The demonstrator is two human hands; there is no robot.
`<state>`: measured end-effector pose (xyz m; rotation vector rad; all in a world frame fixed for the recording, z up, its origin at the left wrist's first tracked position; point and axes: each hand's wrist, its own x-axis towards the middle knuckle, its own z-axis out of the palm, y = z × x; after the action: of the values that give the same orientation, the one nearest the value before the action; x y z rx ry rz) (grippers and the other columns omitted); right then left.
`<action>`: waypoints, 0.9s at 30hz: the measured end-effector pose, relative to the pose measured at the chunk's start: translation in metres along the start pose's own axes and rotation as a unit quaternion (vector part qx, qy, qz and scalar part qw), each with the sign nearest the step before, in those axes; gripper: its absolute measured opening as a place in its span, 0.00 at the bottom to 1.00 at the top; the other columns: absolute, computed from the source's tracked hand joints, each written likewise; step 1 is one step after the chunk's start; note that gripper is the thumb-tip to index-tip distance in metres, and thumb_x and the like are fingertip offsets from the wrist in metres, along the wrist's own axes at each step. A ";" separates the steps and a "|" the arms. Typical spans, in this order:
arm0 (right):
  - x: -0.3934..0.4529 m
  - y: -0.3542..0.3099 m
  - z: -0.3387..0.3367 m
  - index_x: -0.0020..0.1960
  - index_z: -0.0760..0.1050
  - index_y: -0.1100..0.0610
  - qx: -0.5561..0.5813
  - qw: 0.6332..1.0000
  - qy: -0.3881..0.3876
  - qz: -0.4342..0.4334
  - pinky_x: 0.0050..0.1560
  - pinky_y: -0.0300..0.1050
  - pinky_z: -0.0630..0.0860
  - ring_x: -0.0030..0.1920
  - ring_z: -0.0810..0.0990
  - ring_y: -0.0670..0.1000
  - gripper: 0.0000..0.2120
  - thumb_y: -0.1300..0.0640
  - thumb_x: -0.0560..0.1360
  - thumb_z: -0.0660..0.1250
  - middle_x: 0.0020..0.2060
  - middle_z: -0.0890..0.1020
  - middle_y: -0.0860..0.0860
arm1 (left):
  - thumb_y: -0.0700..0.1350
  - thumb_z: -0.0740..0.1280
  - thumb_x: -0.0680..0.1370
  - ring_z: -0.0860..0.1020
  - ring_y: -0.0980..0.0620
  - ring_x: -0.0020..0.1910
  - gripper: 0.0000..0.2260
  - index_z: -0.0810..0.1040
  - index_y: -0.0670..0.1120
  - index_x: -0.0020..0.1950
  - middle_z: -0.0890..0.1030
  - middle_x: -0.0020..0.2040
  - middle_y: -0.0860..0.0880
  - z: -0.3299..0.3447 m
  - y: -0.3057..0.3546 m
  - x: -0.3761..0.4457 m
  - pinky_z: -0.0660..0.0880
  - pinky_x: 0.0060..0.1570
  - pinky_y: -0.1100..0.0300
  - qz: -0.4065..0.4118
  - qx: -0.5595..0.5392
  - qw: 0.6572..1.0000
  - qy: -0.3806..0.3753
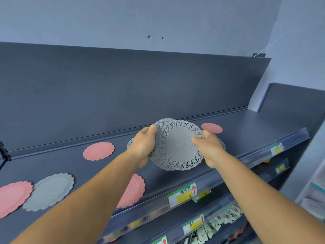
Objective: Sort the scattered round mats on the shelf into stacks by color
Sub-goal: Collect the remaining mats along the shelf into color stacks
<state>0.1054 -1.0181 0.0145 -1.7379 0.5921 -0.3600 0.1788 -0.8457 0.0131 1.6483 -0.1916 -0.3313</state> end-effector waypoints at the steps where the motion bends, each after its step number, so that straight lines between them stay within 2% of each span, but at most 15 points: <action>1: 0.003 0.001 -0.006 0.74 0.60 0.56 -0.012 1.000 0.004 -0.004 0.63 0.47 0.68 0.65 0.72 0.55 0.25 0.62 0.79 0.60 0.64 0.73 0.48 | 0.59 0.61 0.77 0.78 0.47 0.53 0.18 0.74 0.47 0.58 0.80 0.55 0.48 0.010 0.001 0.003 0.74 0.58 0.50 -0.002 -0.005 1.000 -0.014; 2: 0.008 0.002 -0.013 0.73 0.62 0.55 -0.021 1.000 0.007 -0.008 0.63 0.48 0.69 0.65 0.72 0.56 0.24 0.62 0.79 0.60 0.64 0.74 0.51 | 0.58 0.66 0.75 0.79 0.47 0.54 0.21 0.73 0.45 0.61 0.80 0.57 0.47 0.019 0.002 0.005 0.75 0.58 0.49 0.000 -0.007 1.000 -0.022; 4: 0.019 0.004 -0.025 0.71 0.64 0.55 -0.049 0.999 0.009 -0.012 0.64 0.53 0.70 0.66 0.73 0.57 0.22 0.62 0.78 0.60 0.64 0.75 0.56 | 0.48 0.74 0.70 0.81 0.46 0.49 0.24 0.72 0.43 0.62 0.82 0.54 0.45 0.038 0.002 0.010 0.79 0.53 0.49 0.014 0.026 1.000 -0.009; 6: 0.034 0.010 -0.035 0.70 0.65 0.55 -0.090 0.996 -0.008 -0.010 0.62 0.53 0.72 0.63 0.75 0.57 0.20 0.59 0.79 0.59 0.61 0.76 0.55 | 0.42 0.73 0.67 0.81 0.45 0.47 0.24 0.72 0.43 0.61 0.83 0.50 0.45 0.054 0.000 0.018 0.80 0.53 0.47 0.013 0.073 0.997 0.022; 8: 0.051 0.018 -0.045 0.69 0.67 0.54 -0.151 0.988 -0.027 -0.017 0.57 0.50 0.73 0.56 0.77 0.56 0.18 0.55 0.79 0.58 0.53 0.78 0.52 | 0.37 0.69 0.72 0.80 0.46 0.45 0.18 0.72 0.43 0.62 0.81 0.47 0.46 0.067 0.001 0.025 0.80 0.47 0.53 0.009 0.110 0.993 0.049; 9: 0.061 0.022 -0.051 0.70 0.66 0.51 -0.190 0.981 -0.035 -0.019 0.58 0.50 0.74 0.57 0.76 0.56 0.19 0.54 0.78 0.58 0.54 0.78 0.51 | 0.36 0.66 0.74 0.79 0.47 0.42 0.16 0.72 0.43 0.61 0.80 0.45 0.47 0.072 0.001 0.029 0.78 0.43 0.55 0.007 0.131 0.989 0.062; 12: 0.085 0.031 -0.064 0.75 0.59 0.49 -0.362 0.931 -0.041 -0.018 0.65 0.50 0.69 0.69 0.65 0.60 0.28 0.50 0.77 0.61 0.69 0.69 0.54 | 0.34 0.64 0.74 0.76 0.51 0.36 0.12 0.71 0.45 0.56 0.77 0.39 0.49 0.076 0.003 0.035 0.74 0.32 0.61 -0.003 0.170 0.981 0.093; 14: 0.095 0.036 -0.070 0.76 0.55 0.51 -0.435 0.899 -0.058 -0.008 0.65 0.51 0.67 0.70 0.63 0.61 0.34 0.46 0.74 0.64 0.71 0.67 0.55 | 0.34 0.64 0.74 0.77 0.49 0.39 0.12 0.72 0.46 0.55 0.79 0.42 0.48 0.077 0.003 0.038 0.73 0.34 0.60 -0.005 0.197 0.975 0.107; 16: 0.102 0.039 -0.070 0.76 0.54 0.53 -0.454 0.888 -0.073 -0.003 0.64 0.51 0.68 0.70 0.64 0.60 0.39 0.45 0.71 0.67 0.70 0.67 0.56 | 0.35 0.64 0.74 0.78 0.46 0.44 0.12 0.73 0.47 0.55 0.80 0.45 0.47 0.077 0.003 0.041 0.74 0.38 0.60 -0.006 0.218 0.969 0.117; 20: 0.115 0.037 -0.074 0.71 0.59 0.56 -0.447 0.893 -0.055 0.011 0.57 0.48 0.71 0.66 0.66 0.60 0.40 0.48 0.65 0.74 0.66 0.69 0.57 | 0.36 0.64 0.74 0.78 0.49 0.39 0.11 0.73 0.48 0.53 0.78 0.40 0.50 0.079 0.000 0.043 0.73 0.32 0.61 -0.007 0.225 0.967 0.122; 22: 0.120 0.036 -0.078 0.69 0.61 0.57 -0.447 0.893 -0.052 0.034 0.55 0.47 0.71 0.66 0.66 0.60 0.40 0.47 0.64 0.75 0.66 0.68 0.58 | 0.36 0.64 0.74 0.81 0.45 0.44 0.11 0.73 0.49 0.53 0.81 0.44 0.48 0.080 0.000 0.044 0.79 0.39 0.56 -0.010 0.214 0.969 0.125; 24: 0.125 0.035 -0.080 0.68 0.63 0.58 -0.454 0.889 -0.045 0.043 0.50 0.46 0.70 0.65 0.66 0.59 0.36 0.49 0.65 0.74 0.65 0.69 0.58 | 0.36 0.64 0.74 0.82 0.43 0.47 0.12 0.73 0.50 0.53 0.82 0.47 0.46 0.080 -0.002 0.044 0.80 0.45 0.52 -0.014 0.209 0.969 0.130; 27: 0.129 0.035 -0.082 0.65 0.69 0.60 -0.407 0.913 -0.014 0.026 0.48 0.45 0.71 0.62 0.70 0.60 0.24 0.58 0.70 0.68 0.62 0.74 0.58 | 0.36 0.63 0.74 0.81 0.44 0.47 0.12 0.72 0.50 0.54 0.81 0.46 0.47 0.078 -0.003 0.043 0.79 0.41 0.55 -0.021 0.214 0.967 0.140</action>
<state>0.1608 -1.1625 -0.0081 -2.5092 0.8383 -0.0330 0.1935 -0.9326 -0.0007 2.1078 -0.0130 -0.0869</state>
